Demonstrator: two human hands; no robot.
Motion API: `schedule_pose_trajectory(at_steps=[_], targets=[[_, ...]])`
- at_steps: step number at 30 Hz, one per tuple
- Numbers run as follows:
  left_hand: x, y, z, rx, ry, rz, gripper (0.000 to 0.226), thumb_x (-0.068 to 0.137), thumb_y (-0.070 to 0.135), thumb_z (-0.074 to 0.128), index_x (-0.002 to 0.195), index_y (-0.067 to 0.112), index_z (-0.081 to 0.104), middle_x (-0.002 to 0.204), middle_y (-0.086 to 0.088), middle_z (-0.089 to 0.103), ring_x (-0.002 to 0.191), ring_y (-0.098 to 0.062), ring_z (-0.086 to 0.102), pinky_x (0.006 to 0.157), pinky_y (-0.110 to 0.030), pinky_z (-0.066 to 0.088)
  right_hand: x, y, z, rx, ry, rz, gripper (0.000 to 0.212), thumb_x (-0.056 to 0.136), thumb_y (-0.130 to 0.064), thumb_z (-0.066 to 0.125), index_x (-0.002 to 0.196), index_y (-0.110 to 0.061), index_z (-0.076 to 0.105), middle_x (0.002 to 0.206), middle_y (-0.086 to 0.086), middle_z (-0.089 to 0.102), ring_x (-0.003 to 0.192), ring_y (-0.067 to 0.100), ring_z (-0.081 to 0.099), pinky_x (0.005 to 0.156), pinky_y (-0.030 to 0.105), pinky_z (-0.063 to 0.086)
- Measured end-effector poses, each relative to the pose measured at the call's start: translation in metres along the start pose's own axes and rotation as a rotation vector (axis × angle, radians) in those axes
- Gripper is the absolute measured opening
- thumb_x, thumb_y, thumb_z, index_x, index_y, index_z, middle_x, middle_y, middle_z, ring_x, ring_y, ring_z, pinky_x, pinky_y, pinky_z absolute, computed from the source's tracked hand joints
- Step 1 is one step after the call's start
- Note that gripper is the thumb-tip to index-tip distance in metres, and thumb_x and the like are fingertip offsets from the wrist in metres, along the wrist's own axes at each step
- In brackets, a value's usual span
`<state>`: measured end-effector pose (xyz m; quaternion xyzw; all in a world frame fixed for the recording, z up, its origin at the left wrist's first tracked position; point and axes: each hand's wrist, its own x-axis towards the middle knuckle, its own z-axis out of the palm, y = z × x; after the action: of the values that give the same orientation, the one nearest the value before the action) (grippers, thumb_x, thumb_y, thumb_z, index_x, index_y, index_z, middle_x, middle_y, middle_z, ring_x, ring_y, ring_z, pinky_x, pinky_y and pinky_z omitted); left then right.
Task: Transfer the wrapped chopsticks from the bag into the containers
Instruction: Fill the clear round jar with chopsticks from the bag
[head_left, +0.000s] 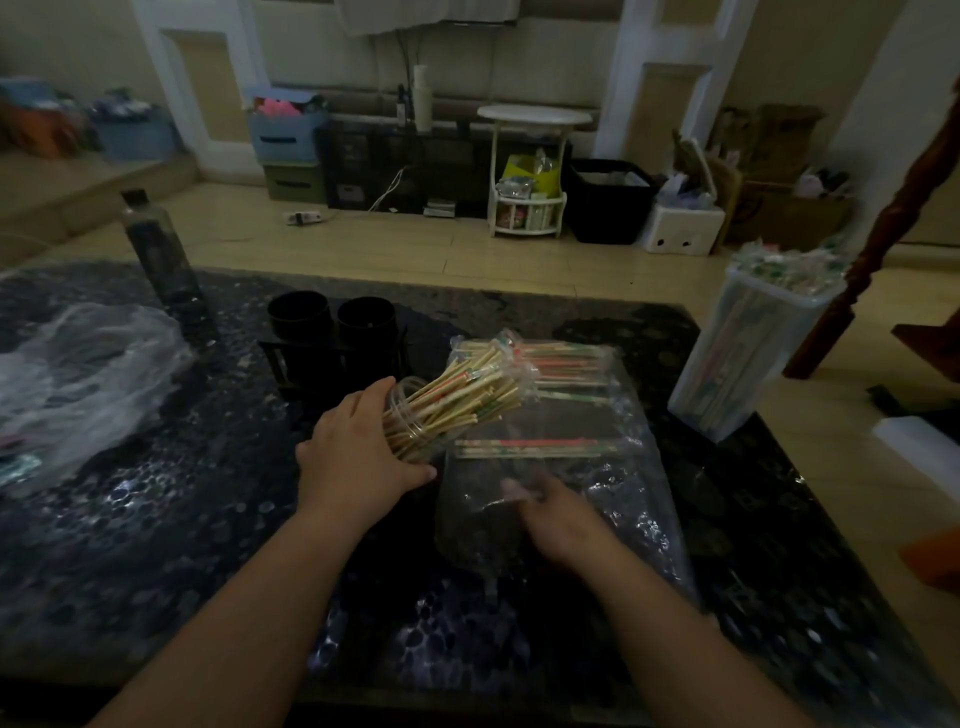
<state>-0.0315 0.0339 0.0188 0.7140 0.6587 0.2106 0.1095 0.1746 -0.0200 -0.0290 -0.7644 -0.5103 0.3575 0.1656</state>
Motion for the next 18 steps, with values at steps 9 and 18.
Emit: schedule_pose_trajectory(at_steps=[9,18], targets=[[0.006,0.004,0.002,-0.005,0.006,-0.03,0.109,0.057,0.056,0.085,0.147,0.036,0.028,0.139,0.004,0.044,0.126,-0.024,0.043,0.096,-0.049,0.039,0.037,0.007,0.012,-0.337,0.139,-0.07,0.041,0.093,-0.032,0.049,0.133,-0.026,0.053,0.14,0.008,0.05,0.125,0.029,0.05,0.107,0.04,0.04],[0.013,0.003,0.006,0.008,-0.008,-0.042,0.109,0.055,0.059,0.084,0.146,0.037,0.026,0.137,0.005,0.044,0.125,-0.024,0.043,0.095,-0.049,0.04,0.082,-0.011,0.002,-0.561,0.068,-0.09,0.053,0.094,-0.025,0.05,0.146,-0.028,0.038,0.152,0.007,0.038,0.138,0.029,0.037,0.115,0.051,0.027]])
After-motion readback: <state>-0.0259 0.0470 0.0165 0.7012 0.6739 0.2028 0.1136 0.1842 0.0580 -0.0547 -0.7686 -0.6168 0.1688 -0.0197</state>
